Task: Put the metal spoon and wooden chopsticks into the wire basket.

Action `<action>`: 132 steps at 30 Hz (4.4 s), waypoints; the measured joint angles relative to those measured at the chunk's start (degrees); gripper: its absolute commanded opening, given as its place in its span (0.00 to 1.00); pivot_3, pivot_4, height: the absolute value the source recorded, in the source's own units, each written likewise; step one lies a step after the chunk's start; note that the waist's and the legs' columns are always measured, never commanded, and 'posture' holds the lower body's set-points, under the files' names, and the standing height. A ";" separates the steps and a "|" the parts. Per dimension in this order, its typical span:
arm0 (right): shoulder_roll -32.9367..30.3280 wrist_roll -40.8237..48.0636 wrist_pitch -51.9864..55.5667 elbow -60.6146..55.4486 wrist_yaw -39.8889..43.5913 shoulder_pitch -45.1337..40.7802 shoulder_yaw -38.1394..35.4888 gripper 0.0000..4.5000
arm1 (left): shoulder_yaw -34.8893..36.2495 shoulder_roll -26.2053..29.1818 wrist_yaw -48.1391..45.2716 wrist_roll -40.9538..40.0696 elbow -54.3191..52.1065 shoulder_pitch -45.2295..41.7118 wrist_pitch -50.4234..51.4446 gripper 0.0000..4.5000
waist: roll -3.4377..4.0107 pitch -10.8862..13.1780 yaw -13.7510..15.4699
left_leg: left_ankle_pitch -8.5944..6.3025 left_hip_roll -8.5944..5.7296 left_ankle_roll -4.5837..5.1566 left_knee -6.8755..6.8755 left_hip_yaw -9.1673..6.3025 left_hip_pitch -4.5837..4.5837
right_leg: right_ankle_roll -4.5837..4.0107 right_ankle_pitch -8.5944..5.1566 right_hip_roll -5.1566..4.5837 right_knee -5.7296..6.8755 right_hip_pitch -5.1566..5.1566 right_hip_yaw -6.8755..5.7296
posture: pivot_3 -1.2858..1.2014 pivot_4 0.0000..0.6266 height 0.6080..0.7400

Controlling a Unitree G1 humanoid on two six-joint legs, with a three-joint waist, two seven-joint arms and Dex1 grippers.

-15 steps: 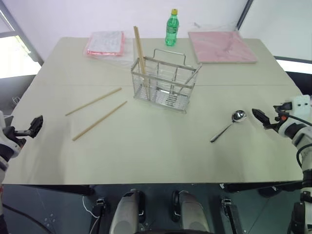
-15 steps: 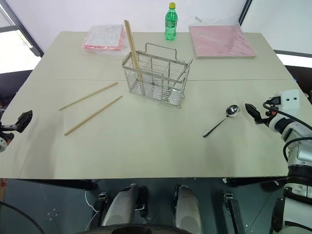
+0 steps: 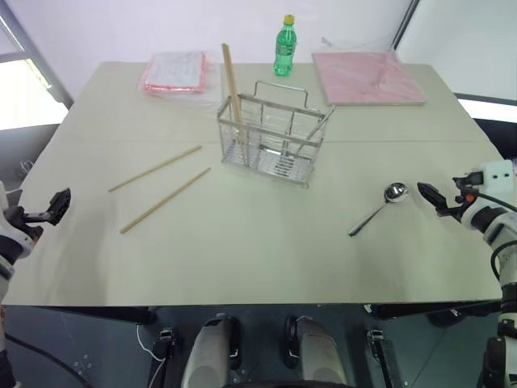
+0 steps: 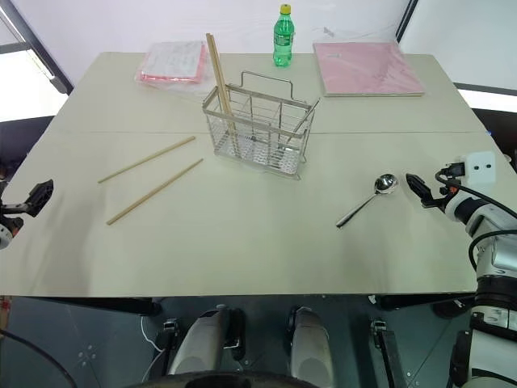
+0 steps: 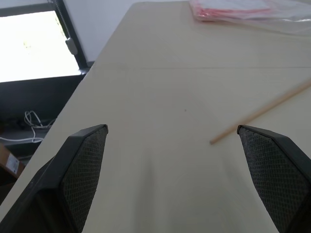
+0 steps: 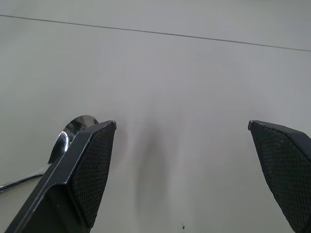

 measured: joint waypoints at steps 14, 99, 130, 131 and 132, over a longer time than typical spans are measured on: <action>-7.02 -4.86 -7.27 11.49 18.01 -23.65 11.49 0.99 | -17.30 1.88 -3.83 -11.43 -13.65 -16.64 8.90 1.00 | 0.06 0.04 -0.16 | 0.34 -0.04 -0.19 0.00 0.05 0.00 | 0.19 0.11 0.07 0.03 0.06 0.01 | 0.52 0.24 0.69; 19.79 4.63 6.32 9.67 19.29 -39.99 21.86 0.01 | -40.09 1.97 -24.56 -13.77 -0.55 -44.40 13.04 1.00 | 0.44 0.33 -1.48 | 0.49 -0.22 -0.39 -0.32 -0.06 0.79 | 0.17 -0.05 -0.01 0.17 0.72 -0.04 | 0.52 0.24 0.69; 15.61 11.94 19.88 -0.73 12.68 -42.04 10.82 0.99 | -36.41 3.21 -23.12 -10.92 2.64 -44.47 11.75 1.00 | 0.45 0.33 -1.42 | 0.49 -0.22 -0.39 -0.44 -0.06 0.82 | 0.16 -0.05 0.00 0.14 0.69 -0.03 | 0.52 0.24 0.69; 14.71 12.20 20.32 -1.62 13.11 -42.54 10.72 0.99 | -36.58 3.45 -22.75 -9.80 3.17 -44.45 11.39 1.00 | 0.45 0.33 -1.34 | 0.49 -0.22 -0.39 -0.45 -0.06 0.81 | 0.17 -0.05 0.00 0.13 0.69 -0.03 | 0.52 0.24 0.69; 13.50 12.94 20.82 -3.27 14.34 -42.63 10.71 0.99 | -36.84 4.31 -22.20 -8.28 4.05 -44.26 11.08 1.00 | 0.45 0.33 -1.25 | 0.48 -0.22 -0.39 -0.47 -0.08 0.81 | 0.17 -0.06 0.00 0.12 0.69 -0.03 | 0.52 0.24 0.69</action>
